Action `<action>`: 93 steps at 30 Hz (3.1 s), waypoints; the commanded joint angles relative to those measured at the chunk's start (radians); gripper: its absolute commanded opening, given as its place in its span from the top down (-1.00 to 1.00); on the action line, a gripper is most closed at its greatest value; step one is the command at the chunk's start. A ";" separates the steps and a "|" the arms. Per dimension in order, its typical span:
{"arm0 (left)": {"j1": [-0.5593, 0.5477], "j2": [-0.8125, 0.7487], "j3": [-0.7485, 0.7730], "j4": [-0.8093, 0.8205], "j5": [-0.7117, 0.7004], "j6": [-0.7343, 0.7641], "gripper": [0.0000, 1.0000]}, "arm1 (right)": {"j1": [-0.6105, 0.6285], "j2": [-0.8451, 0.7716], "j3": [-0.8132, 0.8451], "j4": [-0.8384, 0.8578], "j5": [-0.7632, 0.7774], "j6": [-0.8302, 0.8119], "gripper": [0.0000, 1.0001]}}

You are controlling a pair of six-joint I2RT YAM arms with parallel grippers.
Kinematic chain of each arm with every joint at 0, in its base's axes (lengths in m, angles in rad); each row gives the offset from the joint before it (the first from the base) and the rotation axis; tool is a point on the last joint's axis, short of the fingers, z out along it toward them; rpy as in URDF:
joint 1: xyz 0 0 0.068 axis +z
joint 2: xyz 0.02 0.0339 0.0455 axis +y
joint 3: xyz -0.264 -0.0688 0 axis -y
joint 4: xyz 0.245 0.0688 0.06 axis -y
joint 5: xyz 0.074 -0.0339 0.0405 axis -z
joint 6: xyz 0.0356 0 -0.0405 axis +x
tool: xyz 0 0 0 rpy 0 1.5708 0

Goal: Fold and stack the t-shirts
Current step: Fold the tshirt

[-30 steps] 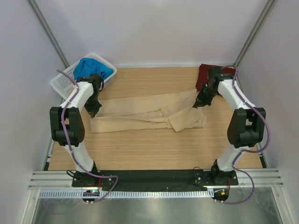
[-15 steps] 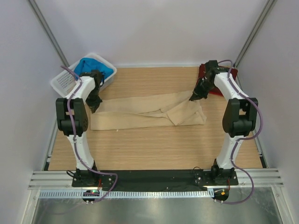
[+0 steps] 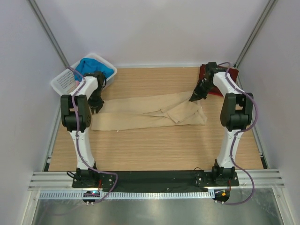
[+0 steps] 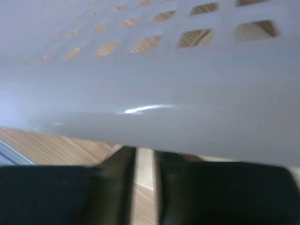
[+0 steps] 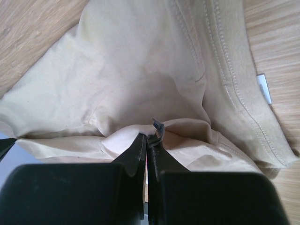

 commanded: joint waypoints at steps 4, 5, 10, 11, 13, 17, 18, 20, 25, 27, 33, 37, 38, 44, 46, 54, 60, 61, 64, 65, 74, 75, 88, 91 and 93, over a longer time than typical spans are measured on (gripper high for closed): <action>0.007 -0.073 0.050 -0.005 -0.043 0.024 -0.42 | -0.055 0.088 0.127 0.053 -0.020 0.022 0.48; 0.005 -0.099 0.041 -0.005 -0.035 0.029 -0.51 | -0.056 0.120 0.171 -0.027 0.005 -0.007 0.40; -0.021 -0.290 -0.121 0.047 0.094 0.060 -0.56 | -0.023 0.017 0.239 -0.174 0.174 -0.166 -0.01; -0.021 -0.311 -0.153 0.068 0.130 0.058 -0.56 | 0.006 0.016 0.212 -0.168 0.171 -0.171 -0.03; -0.049 -0.349 -0.222 0.151 0.245 0.054 -0.43 | 0.045 -0.076 0.093 -0.121 0.140 -0.168 -0.05; -0.092 -0.308 -0.315 0.190 0.337 0.032 0.05 | 0.083 -0.192 -0.170 0.063 -0.106 -0.037 -0.06; -0.092 -0.296 -0.322 0.191 0.339 0.032 0.12 | 0.094 -0.208 -0.221 0.100 -0.131 -0.015 -0.06; -0.092 -0.270 -0.342 0.202 0.292 0.047 0.24 | 0.138 -0.232 -0.307 0.148 -0.147 0.011 -0.04; -0.090 -0.214 -0.382 0.197 0.190 0.081 0.25 | 0.184 -0.278 -0.413 0.177 -0.133 0.016 -0.04; -0.092 -0.201 -0.413 0.199 0.195 0.080 0.26 | 0.184 -0.295 -0.454 0.185 -0.133 0.020 -0.04; -0.090 -0.214 -0.465 0.225 0.204 0.083 0.25 | 0.186 -0.314 -0.534 0.261 -0.154 0.063 -0.07; -0.092 -0.213 -0.467 0.219 0.202 0.090 0.25 | 0.190 -0.292 -0.543 0.326 -0.182 0.117 -0.05; -0.090 -0.217 -0.468 0.217 0.201 0.093 0.25 | 0.192 -0.292 -0.548 0.334 -0.182 0.132 -0.04; -0.090 -0.219 -0.461 0.216 0.196 0.109 0.25 | 0.192 -0.278 -0.542 0.403 -0.184 0.189 0.39; -0.090 -0.220 -0.459 0.219 0.196 0.112 0.25 | 0.192 -0.246 -0.500 0.423 -0.184 0.198 0.92; -0.092 -0.219 -0.438 0.220 0.218 0.119 0.25 | 0.209 0.007 -0.075 0.458 -0.078 0.168 0.97; -0.092 -0.224 -0.431 0.210 0.229 0.127 0.24 | 0.215 0.150 0.290 0.161 0.033 0.016 0.16; -0.092 -0.230 -0.431 0.214 0.225 0.129 0.23 | 0.215 0.100 0.240 0.198 0.037 0.013 0.14; -0.092 -0.240 -0.419 0.210 0.239 0.129 0.23 | 0.207 -0.037 0.089 0.234 0.105 -0.009 0.04; -0.092 -0.240 -0.408 0.202 0.242 0.127 0.23 | 0.201 -0.050 0.071 0.220 0.115 -0.018 0.04; -0.105 -0.300 -0.395 0.229 0.300 0.179 0.24 | 0.169 -0.110 -0.118 0.242 0.209 -0.141 0.03; -0.116 -0.326 -0.399 0.263 0.339 0.190 0.23 | 0.169 -0.090 -0.079 0.219 0.244 -0.154 0.03; -0.297 -0.316 -0.263 0.488 0.635 0.166 -0.03 | 0.158 0.076 0.127 0.082 0.491 -0.262 0.10; -0.334 -0.238 -0.201 0.623 0.704 0.132 -0.09 | 0.157 0.099 0.132 0.110 0.476 -0.263 0.11; -0.361 -0.146 -0.104 0.651 0.709 0.112 -0.10 | 0.157 0.113 0.141 0.110 0.467 -0.259 0.12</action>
